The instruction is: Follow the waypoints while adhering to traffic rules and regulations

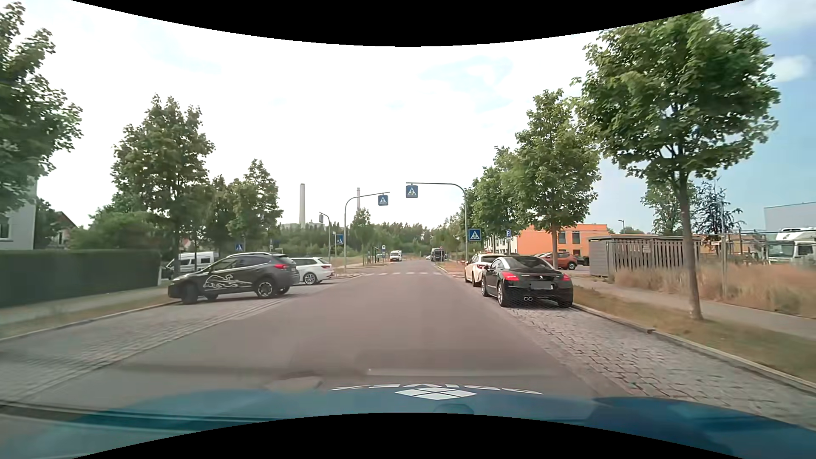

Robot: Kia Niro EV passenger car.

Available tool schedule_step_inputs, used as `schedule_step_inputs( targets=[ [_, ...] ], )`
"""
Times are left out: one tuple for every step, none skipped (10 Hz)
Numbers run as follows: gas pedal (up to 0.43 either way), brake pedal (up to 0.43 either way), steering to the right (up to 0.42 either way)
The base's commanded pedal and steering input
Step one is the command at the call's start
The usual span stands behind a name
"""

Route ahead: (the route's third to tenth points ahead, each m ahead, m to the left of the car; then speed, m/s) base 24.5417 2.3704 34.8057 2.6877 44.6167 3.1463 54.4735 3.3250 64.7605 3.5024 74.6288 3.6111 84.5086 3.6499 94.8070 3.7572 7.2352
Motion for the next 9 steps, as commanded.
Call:
schedule_step_inputs(
  targets=[
    [0.13,0.0,0.002],
    [0.13,0.0,0.002],
    [0.13,0.0,0.002],
    [0.13,0.0,0.002],
    [0.13,0.0,0.002],
    [0.13,0.0,0.001],
    [0.13,0.0,0.001],
    [0.138,0.0,0.001],
    [0.138,0.0,0.001]
  ],
)
